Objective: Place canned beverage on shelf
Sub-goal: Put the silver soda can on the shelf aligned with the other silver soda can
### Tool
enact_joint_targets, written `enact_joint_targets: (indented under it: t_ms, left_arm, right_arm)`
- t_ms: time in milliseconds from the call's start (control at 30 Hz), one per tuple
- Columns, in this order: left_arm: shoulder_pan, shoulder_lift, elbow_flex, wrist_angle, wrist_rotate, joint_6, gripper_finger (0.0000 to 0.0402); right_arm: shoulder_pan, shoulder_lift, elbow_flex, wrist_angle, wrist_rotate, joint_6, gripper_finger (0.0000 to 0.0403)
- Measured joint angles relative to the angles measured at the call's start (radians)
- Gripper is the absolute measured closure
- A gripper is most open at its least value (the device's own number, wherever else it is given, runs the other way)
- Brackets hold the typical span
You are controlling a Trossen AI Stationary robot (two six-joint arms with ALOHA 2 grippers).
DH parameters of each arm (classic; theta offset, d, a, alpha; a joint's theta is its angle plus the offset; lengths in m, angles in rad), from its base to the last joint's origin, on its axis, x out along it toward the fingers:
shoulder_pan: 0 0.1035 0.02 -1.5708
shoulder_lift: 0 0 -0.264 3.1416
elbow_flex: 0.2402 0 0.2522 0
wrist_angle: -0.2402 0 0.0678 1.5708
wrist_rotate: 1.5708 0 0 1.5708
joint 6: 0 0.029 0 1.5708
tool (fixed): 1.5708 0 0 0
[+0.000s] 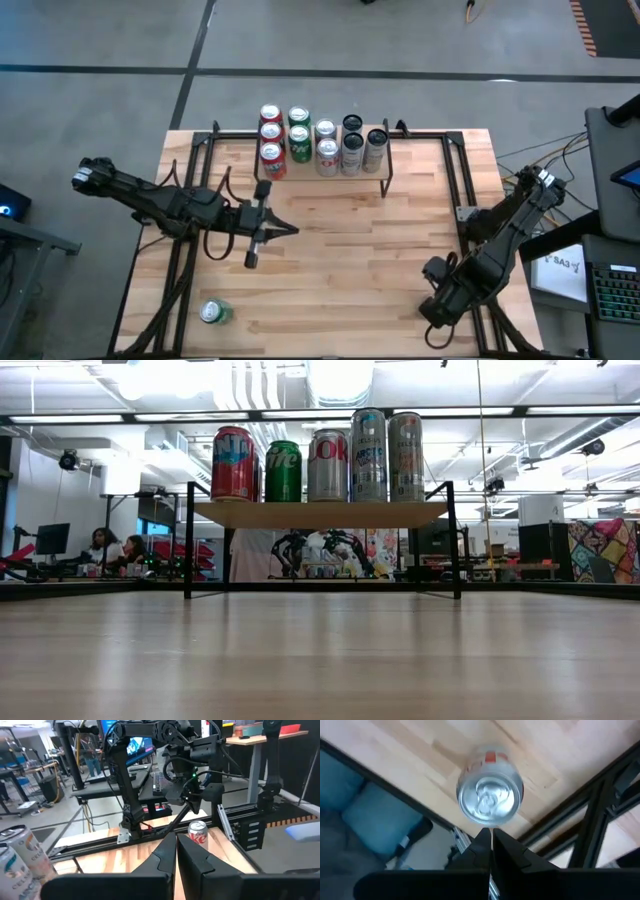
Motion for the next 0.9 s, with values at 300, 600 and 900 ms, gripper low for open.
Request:
enact_joint_targets:
  t_ms: [300, 600, 900]
  left_arm:
    - [0.000, 0.000, 0.000, -0.004, -0.051, 0.037, 0.0402]
    - [0.001, 0.000, 0.000, -0.005, -0.051, 0.078, 0.0402]
    - [0.001, 0.000, 0.000, -0.005, -0.051, 0.079, 0.0402]
  right_arm:
    - [0.000, 0.000, 0.000, 0.006, 0.061, 0.102, 0.0315]
    - [0.000, 0.005, 0.000, 0.010, 0.072, 0.223, 0.0145]
    - [0.000, 0.005, 0.000, 0.043, 0.058, 0.180, 0.0032]
